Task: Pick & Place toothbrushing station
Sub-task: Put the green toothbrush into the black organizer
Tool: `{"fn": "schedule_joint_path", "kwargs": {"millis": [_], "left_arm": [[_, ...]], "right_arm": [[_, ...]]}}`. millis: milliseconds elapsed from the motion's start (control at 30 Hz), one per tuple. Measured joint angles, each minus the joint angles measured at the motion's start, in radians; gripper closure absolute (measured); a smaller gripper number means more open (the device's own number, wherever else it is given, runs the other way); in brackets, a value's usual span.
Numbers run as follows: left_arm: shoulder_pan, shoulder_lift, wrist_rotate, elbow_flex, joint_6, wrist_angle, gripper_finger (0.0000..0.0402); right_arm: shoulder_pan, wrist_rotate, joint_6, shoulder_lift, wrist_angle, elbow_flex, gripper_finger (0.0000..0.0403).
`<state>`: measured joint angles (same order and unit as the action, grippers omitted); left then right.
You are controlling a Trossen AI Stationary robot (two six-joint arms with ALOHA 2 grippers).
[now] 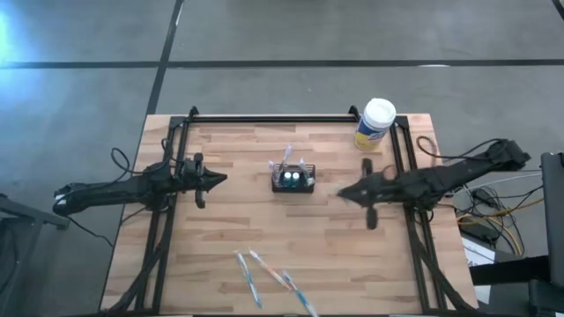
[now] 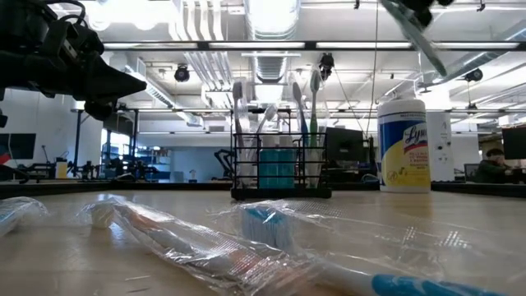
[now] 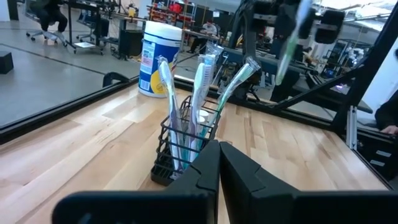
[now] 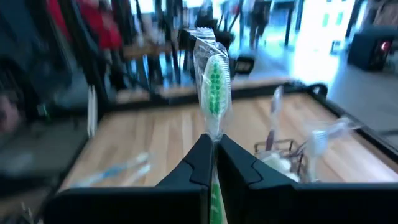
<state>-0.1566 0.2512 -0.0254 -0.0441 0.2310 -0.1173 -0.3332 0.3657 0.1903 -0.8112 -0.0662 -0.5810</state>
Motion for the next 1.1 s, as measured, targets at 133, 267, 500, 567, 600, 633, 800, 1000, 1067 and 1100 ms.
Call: {"fn": "schedule_joint_path", "kwargs": {"millis": [133,267,500,567,600,633,800,1000,1067,1100], "left_arm": [[0.000,0.000,0.000,0.000,-0.009,0.000,0.0390],[0.000,0.000,0.000,0.000,-0.010,-0.001,0.0388],[0.000,0.000,0.000,0.000,-0.011,-0.001,0.0390],[0.000,0.000,0.000,0.000,-0.011,-0.001,0.0389],[0.000,0.000,0.000,0.000,-0.011,-0.001,0.0388],[0.000,0.000,0.000,0.000,-0.011,-0.001,0.0388],[0.000,0.000,0.001,0.000,-0.009,-0.001,0.0388],[0.000,0.000,-0.025,0.000,-0.014,-0.002,0.0388],[0.000,0.000,-0.043,0.000,-0.016,-0.002,0.0388],[0.000,0.000,-0.048,0.000,-0.016,-0.002,0.0388]], "right_arm": [[0.001,0.013,0.010,0.184,-0.124,0.174,0.0394],[0.000,0.062,0.034,0.325,-0.183,0.315,0.0394],[0.000,0.105,0.016,0.466,-0.267,0.461,0.0394],[0.000,0.105,0.011,0.494,-0.270,0.485,0.0394],[0.000,0.103,0.006,0.505,-0.273,0.496,0.0394],[0.000,0.102,-0.001,0.516,-0.285,0.509,0.0394],[0.000,0.073,-0.065,0.566,-0.377,0.552,0.0394],[0.000,0.072,-0.123,0.574,-0.379,0.561,0.0394],[0.000,0.072,-0.151,0.572,-0.384,0.561,0.0394],[0.000,0.073,-0.166,0.573,-0.392,0.562,0.0394]]}}
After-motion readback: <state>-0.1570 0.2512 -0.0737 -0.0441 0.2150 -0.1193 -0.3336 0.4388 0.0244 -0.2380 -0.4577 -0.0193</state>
